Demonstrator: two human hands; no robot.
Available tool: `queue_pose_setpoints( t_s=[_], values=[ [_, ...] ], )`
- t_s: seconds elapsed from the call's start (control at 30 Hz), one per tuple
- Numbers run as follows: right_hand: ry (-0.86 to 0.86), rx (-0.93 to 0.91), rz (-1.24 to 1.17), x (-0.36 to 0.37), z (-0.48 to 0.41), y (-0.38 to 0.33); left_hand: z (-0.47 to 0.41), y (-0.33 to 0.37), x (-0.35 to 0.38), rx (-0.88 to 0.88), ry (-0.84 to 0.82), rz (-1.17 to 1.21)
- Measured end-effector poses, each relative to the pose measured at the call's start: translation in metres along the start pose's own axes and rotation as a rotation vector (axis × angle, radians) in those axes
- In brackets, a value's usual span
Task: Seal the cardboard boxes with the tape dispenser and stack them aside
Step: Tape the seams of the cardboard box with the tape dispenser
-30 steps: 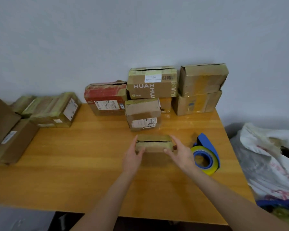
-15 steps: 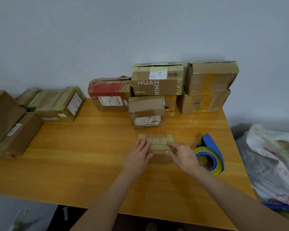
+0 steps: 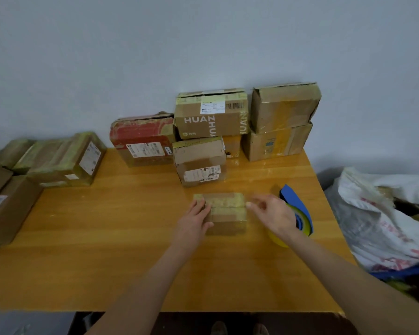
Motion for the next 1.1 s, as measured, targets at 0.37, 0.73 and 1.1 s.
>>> queue_pose_setpoints(
  t_s=[0.37, 0.73, 1.1],
  values=[
    [-0.201, 0.447, -0.085, 0.009, -0.001, 0.081, -0.001, 0.003, -0.007, 0.035, 0.006, -0.024],
    [-0.258, 0.516, -0.632, 0.029, -0.013, 0.058, 0.002, 0.003, -0.012, 0.006, -0.006, -0.001],
    [-0.464, 0.502, -0.909, 0.012, -0.003, 0.056, 0.001, 0.001, -0.012, -0.01, -0.041, -0.002]
  ],
)
Point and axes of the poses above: each hand's wrist, its own z-axis away from the middle knuckle, its own x-axis out of the palm, y = z × x, the point moved 2 cm from there along -z, towards the middle knuckle, and after that the axes turned 13 degrees about z, right-handed, at the moved point
